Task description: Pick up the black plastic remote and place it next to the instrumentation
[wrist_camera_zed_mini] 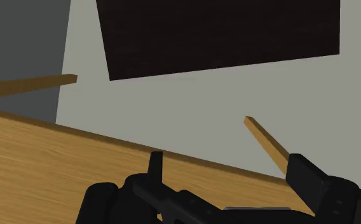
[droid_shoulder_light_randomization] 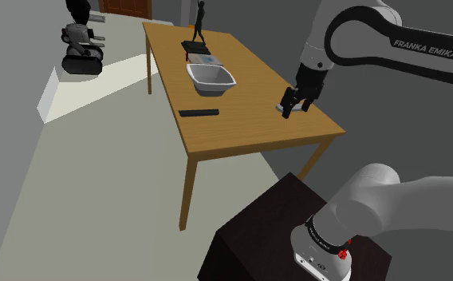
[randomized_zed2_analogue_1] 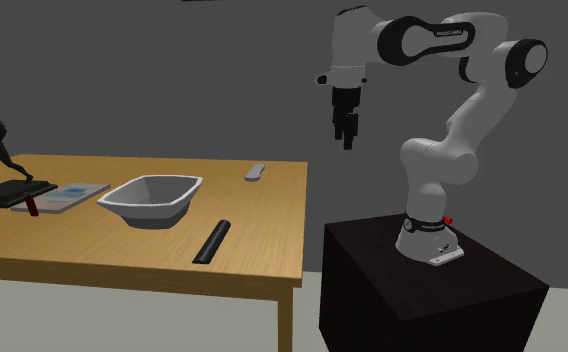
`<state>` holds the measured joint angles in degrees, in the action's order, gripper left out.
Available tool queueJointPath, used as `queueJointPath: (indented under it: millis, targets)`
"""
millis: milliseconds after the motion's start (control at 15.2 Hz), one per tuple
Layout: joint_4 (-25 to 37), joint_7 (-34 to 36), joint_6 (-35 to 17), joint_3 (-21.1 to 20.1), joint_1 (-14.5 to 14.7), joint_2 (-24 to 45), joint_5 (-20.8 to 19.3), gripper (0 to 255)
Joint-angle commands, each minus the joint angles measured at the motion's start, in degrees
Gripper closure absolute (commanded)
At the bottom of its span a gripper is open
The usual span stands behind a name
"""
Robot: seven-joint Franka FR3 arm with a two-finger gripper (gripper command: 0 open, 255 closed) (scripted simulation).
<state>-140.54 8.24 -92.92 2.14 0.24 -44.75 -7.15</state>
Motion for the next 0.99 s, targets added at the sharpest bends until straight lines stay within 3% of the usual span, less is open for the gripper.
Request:
queueJointPath:
  millis: [0,462,924]
  targets:
    - [0.00,0.00,0.00,0.00,0.00,0.00,0.00,0]
    - [3.61,-14.83,-12.00,6.05,3.19,13.54,-3.09,0]
    - [10.89,-29.73,-21.52,10.23,6.80,28.45,-2.24,0]
